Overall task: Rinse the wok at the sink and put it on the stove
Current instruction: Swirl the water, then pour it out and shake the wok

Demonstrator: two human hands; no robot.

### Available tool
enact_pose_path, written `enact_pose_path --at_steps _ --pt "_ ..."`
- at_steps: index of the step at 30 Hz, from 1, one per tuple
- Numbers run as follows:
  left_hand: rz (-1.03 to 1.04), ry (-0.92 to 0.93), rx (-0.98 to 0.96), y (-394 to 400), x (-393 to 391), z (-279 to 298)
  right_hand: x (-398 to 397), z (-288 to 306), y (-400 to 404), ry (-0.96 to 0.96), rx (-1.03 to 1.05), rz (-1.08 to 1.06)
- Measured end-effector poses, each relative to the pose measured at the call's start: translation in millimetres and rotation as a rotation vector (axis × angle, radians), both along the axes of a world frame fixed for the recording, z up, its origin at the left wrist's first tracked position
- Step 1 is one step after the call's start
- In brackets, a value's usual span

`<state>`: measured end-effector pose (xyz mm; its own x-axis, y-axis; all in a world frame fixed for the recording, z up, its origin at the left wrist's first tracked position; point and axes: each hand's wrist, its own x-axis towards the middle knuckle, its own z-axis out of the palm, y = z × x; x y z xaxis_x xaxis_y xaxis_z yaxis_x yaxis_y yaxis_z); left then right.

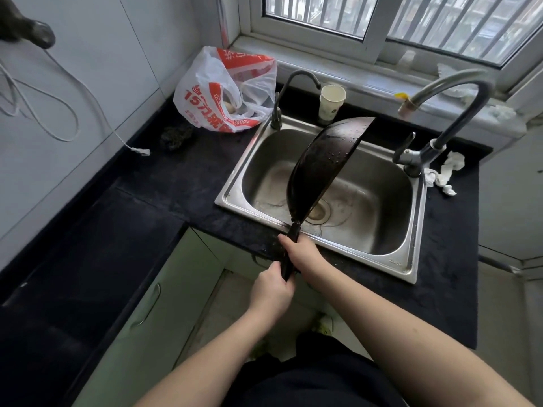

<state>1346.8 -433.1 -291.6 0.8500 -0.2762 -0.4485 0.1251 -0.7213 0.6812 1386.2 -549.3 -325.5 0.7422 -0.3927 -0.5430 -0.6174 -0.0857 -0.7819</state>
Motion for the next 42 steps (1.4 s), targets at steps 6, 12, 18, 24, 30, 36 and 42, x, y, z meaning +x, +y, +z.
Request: enact_pose_path --at_steps 6,12,18,24,30,36,42 --pt "0.002 0.025 -0.005 -3.9 0.0 1.9 -0.6 3.1 -4.2 0.024 0.000 0.017" --pt "-0.011 0.028 0.015 -3.2 2.6 -1.8 0.5 4.5 -4.2 0.055 0.002 0.034" --pt "-0.019 0.067 0.003 -3.6 6.0 2.6 0.4 7.6 -1.4 0.057 0.026 -0.005" --pt "-0.044 0.069 -0.004 0.8 9.4 4.0 1.2 11.0 2.8 0.061 0.037 -0.036" --pt "-0.084 0.053 0.028 2.0 14.6 6.9 1.7 17.2 4.5 0.073 0.062 -0.061" --pt "-0.108 0.035 0.047 -2.6 15.4 8.9 1.2 19.6 1.8 0.089 0.072 -0.066" --pt "-0.091 0.040 0.080 -9.3 16.8 8.6 2.8 15.7 -4.6 0.094 0.083 -0.044"
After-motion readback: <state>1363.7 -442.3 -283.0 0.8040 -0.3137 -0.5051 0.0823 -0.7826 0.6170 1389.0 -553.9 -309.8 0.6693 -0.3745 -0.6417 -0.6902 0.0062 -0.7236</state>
